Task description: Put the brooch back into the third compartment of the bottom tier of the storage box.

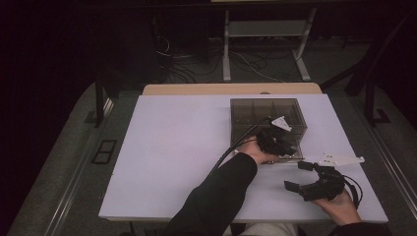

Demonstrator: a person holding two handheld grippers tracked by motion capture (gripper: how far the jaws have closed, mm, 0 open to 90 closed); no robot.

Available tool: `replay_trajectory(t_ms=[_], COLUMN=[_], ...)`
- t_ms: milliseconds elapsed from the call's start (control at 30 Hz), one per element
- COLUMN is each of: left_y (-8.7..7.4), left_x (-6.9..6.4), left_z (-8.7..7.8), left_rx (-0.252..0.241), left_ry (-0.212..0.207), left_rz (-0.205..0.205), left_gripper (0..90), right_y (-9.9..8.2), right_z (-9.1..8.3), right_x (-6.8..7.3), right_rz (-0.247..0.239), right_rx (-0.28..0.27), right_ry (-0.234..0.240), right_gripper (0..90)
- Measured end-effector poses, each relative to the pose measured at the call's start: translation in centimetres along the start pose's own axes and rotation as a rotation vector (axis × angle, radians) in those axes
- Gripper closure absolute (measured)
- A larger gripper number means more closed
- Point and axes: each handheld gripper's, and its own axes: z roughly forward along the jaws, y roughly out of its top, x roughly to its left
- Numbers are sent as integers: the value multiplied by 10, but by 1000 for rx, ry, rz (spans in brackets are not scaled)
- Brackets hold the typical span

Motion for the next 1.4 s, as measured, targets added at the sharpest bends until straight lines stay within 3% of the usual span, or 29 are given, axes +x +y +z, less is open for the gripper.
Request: replay_trajectory(t_ms=[367, 567, 800, 1400], left_y=[2, 1, 0, -8], left_x=[-5, -7, -13, -17], left_z=[-23, -37, -56, -90], left_rx=[5, -7, -23, -22], left_ry=[-35, -38, -51, -17], left_rz=[8, 20, 5, -34], left_gripper=[518, 395, 247, 35], right_y=[0, 0, 0, 0], right_z=[0, 1, 1, 1], right_x=[0, 0, 0, 0], right_rz=[-4, -2, -1, 0], right_rx=[-2, -2, -1, 0], right_ry=[-3, -2, -2, -3], right_gripper=[3, 3, 4, 3])
